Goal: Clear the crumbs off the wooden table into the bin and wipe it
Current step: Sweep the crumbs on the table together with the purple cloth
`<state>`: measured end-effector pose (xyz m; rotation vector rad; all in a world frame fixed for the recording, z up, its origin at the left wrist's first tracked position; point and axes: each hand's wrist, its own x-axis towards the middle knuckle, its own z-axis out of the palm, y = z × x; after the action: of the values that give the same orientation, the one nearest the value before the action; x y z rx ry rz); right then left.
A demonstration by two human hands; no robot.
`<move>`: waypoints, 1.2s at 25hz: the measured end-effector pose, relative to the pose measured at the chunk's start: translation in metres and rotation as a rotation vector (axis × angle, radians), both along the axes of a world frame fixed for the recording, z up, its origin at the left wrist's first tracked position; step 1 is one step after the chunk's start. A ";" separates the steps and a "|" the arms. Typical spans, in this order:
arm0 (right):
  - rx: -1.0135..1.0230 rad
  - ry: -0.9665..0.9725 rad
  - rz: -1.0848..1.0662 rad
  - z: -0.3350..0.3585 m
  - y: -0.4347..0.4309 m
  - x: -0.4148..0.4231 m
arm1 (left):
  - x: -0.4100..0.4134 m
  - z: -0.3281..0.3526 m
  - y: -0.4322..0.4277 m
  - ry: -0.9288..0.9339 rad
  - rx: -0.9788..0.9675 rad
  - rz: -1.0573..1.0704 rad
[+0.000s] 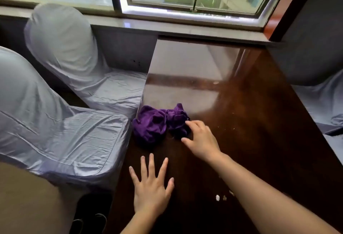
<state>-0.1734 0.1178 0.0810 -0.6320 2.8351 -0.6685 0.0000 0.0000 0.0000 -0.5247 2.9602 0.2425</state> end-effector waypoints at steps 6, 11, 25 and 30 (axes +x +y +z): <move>0.179 -0.108 0.064 -0.036 -0.056 -0.071 | -0.004 -0.018 -0.004 0.083 -0.005 0.021; 0.189 -0.051 0.109 -0.054 -0.062 -0.075 | -0.004 -0.020 -0.003 0.097 -0.029 0.029; 0.131 -0.152 0.375 -0.018 0.076 -0.040 | -0.002 -0.015 0.002 0.110 -0.071 -0.074; -0.194 -0.454 0.258 -0.002 0.125 0.023 | -0.001 -0.015 0.001 0.101 -0.070 -0.082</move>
<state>-0.1504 0.2423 0.0788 -0.7474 2.2457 -0.9107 -0.0014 0.0014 -0.0155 -0.4097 3.0892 0.1621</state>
